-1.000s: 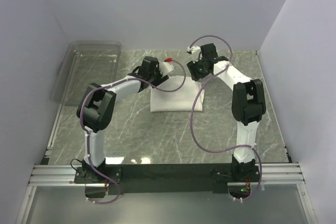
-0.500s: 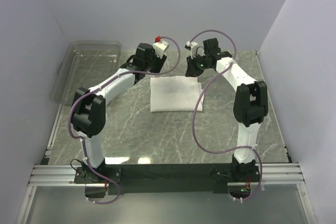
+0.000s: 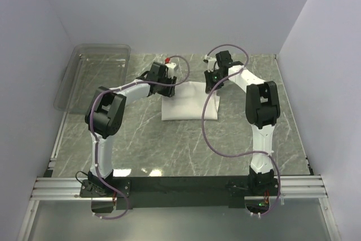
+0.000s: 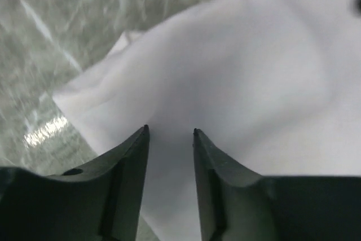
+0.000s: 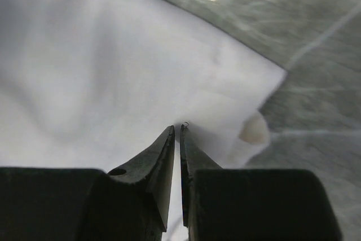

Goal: Fold and stack the t-shirts
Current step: Neatly place the folded tshirt to the corner

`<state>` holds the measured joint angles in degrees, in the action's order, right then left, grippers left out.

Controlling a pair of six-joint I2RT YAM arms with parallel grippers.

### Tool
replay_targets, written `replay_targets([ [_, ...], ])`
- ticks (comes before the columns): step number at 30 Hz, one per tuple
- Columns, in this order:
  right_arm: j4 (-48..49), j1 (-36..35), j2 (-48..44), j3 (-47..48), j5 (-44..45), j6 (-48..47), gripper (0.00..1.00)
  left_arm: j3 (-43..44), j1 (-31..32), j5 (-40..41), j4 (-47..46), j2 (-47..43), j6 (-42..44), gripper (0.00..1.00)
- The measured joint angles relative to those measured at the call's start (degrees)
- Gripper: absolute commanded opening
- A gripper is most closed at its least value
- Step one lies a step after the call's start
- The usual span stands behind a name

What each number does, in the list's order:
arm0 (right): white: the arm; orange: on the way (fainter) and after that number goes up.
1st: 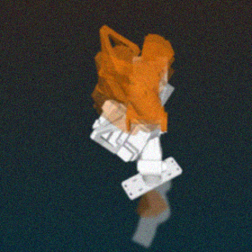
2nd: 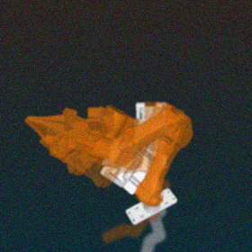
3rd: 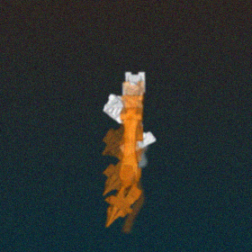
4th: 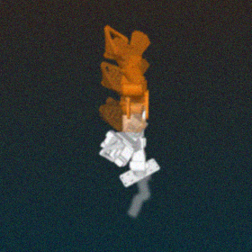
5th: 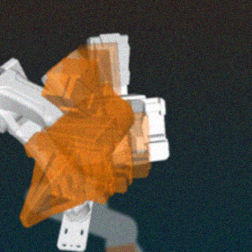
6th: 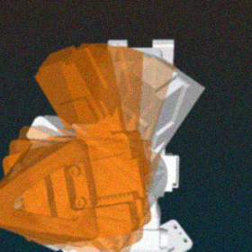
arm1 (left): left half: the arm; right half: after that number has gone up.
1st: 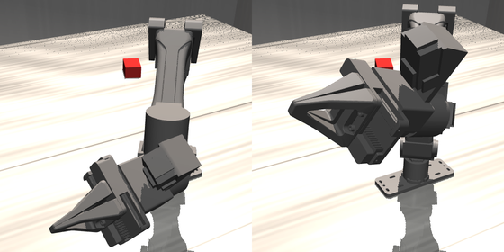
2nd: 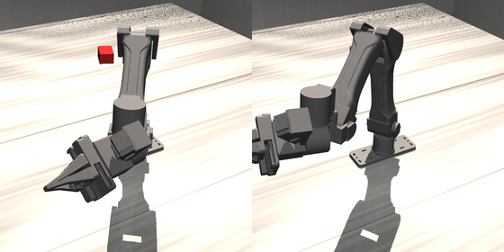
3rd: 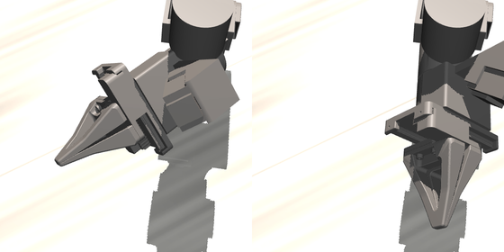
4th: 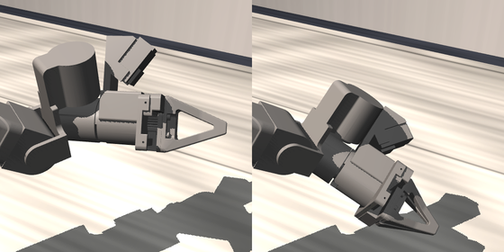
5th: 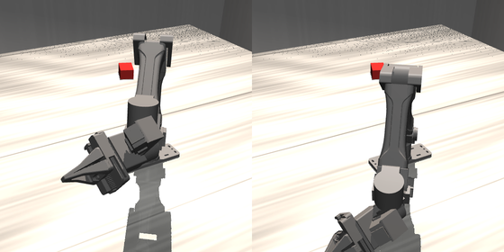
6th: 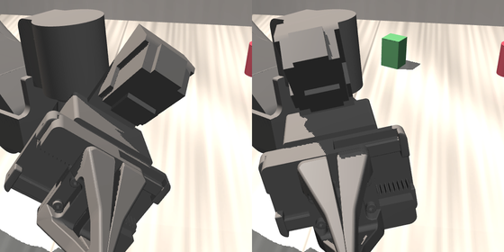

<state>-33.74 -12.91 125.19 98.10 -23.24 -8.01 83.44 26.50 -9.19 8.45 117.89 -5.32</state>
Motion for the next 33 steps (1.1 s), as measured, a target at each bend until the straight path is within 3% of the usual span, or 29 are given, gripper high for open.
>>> replay_targets([
  [3,0.00,1.05,0.00,-0.26,3.30,0.90,0.16,-1.40,-0.92,0.52,-0.11,1.68,-1.38,0.50],
  [8,-0.04,3.80,0.00,-0.28,6.60,1.57,0.17,-1.62,-1.75,1.09,-1.51,1.77,-3.13,0.63],
  [11,-0.09,5.09,0.00,-0.31,8.15,1.57,0.21,-2.38,-1.75,1.57,-2.95,1.42,-3.74,0.78],
  [12,0.04,5.49,-0.02,-0.42,8.50,1.55,0.24,-3.21,-1.70,1.79,-3.52,0.81,-3.78,0.83],
  [13,0.26,5.84,-0.22,-0.81,8.63,1.53,0.36,-4.13,-1.73,2.08,-3.67,-0.22,-3.74,0.85],
  [16,0.22,6.75,-1.79,-3.23,8.22,1.31,0.60,-8.00,-1.88,3.69,-4.13,-5.55,-3.78,0.95],
  [18,0.31,7.13,-3.65,-5.18,6.67,1.42,0.67,-10.64,-1.99,5.09,-4.57,-10.91,-3.72,0.99],
  [21,0.87,7.26,-6.91,-7.80,1.97,2.67,0.75,-13.07,-2.23,6.69,-5.40,-19.98,-3.76,0.99],
  [26,2.73,5.99,-9.03,-8.74,-2.54,7.34,0.81,-15.39,-2.25,9.35,-7.45,-35.85,-3.93,0.99],
  [33,4.72,1.90,-8.57,-8.76,5.46,14.62,0.86,-23.37,-2.27,11.06,-5.29,-53.48,-4.66,0.99],
])
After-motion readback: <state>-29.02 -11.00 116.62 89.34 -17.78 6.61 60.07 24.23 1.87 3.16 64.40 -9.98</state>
